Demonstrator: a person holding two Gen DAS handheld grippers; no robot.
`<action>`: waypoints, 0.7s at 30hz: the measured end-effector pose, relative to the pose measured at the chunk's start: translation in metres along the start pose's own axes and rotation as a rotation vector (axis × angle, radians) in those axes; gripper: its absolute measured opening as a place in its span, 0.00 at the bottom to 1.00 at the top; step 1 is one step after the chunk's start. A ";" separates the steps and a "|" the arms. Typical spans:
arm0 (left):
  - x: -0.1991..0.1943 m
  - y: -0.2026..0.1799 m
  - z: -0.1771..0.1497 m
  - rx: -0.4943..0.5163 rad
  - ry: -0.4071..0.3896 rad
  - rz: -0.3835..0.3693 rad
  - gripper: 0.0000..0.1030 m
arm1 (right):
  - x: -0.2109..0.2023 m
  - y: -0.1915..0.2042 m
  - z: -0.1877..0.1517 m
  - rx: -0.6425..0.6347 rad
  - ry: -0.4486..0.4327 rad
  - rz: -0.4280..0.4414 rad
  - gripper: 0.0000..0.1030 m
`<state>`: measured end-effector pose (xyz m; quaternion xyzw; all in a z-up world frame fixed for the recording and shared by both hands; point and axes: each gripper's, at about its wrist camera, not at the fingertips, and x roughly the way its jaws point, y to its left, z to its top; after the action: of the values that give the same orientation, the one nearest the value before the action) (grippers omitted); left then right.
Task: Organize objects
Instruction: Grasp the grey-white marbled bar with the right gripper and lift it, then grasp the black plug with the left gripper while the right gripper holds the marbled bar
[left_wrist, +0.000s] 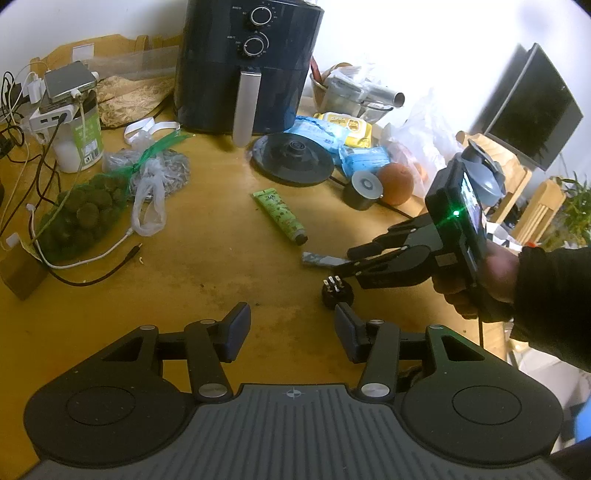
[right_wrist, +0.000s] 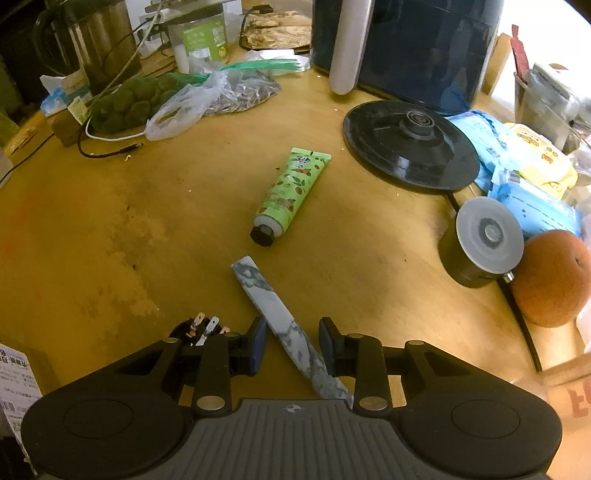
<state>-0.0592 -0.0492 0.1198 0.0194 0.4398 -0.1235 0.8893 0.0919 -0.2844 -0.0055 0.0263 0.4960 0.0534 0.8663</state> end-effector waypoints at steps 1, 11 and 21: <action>0.000 -0.001 0.000 0.000 0.000 0.002 0.48 | 0.000 0.000 0.000 -0.003 -0.002 0.000 0.33; 0.002 -0.004 0.002 0.005 -0.007 0.010 0.48 | -0.007 0.003 -0.009 -0.033 0.022 -0.029 0.16; 0.014 -0.014 0.009 0.053 0.000 0.001 0.48 | -0.031 -0.022 -0.040 0.161 0.012 -0.076 0.16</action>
<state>-0.0480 -0.0672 0.1154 0.0431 0.4366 -0.1346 0.8885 0.0436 -0.3099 -0.0011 0.0769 0.5045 -0.0193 0.8598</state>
